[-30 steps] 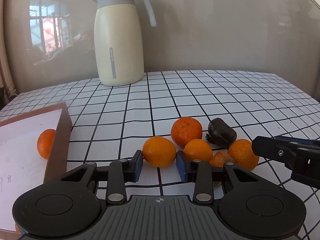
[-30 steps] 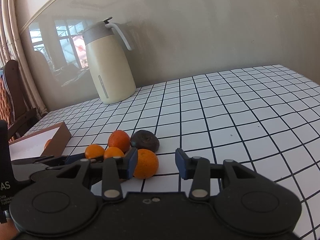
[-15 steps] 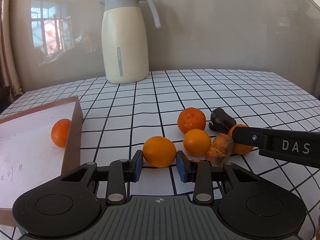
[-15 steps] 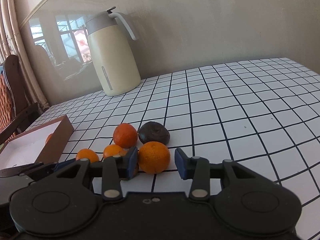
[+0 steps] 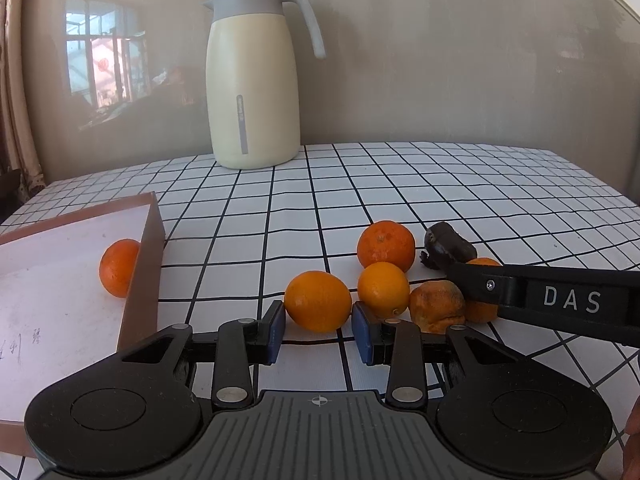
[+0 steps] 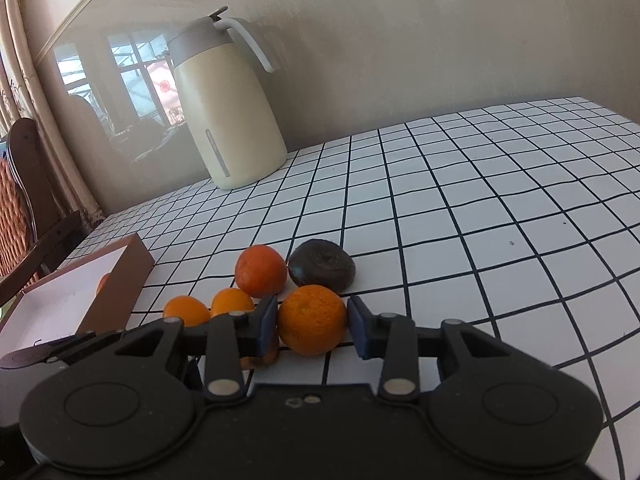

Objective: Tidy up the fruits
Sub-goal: 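Lift both held oranges off the table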

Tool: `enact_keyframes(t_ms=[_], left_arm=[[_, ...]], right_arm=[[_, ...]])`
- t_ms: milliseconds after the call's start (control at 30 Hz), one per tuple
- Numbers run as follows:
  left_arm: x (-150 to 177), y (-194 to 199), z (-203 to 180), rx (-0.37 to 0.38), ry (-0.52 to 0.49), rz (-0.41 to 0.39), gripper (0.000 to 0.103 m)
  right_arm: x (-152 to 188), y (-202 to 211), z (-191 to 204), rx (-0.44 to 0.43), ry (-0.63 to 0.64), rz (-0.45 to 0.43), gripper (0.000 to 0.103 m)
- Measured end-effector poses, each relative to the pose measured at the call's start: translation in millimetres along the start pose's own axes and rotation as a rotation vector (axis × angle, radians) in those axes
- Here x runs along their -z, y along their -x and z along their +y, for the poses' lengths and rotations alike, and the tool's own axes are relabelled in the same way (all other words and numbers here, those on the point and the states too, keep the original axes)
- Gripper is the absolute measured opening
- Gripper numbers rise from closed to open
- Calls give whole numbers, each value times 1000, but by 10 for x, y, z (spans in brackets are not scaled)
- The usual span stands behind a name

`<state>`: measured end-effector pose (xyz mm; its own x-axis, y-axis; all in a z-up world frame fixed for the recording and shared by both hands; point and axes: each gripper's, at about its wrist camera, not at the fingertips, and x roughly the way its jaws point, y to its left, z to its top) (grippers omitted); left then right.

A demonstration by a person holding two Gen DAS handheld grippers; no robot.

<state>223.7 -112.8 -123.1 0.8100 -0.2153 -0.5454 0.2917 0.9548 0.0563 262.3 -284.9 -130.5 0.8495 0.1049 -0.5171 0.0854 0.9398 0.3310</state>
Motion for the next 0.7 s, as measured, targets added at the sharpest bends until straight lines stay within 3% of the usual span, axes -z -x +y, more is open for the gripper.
enact_keyframes(t_ms=[567, 700], left_arm=[[8, 20, 7, -14, 33, -42, 36], [56, 82, -10, 4, 3, -1, 36]], right_arm=[[27, 60, 65, 31, 52, -22, 29], [37, 101, 88, 28, 80, -16, 29]])
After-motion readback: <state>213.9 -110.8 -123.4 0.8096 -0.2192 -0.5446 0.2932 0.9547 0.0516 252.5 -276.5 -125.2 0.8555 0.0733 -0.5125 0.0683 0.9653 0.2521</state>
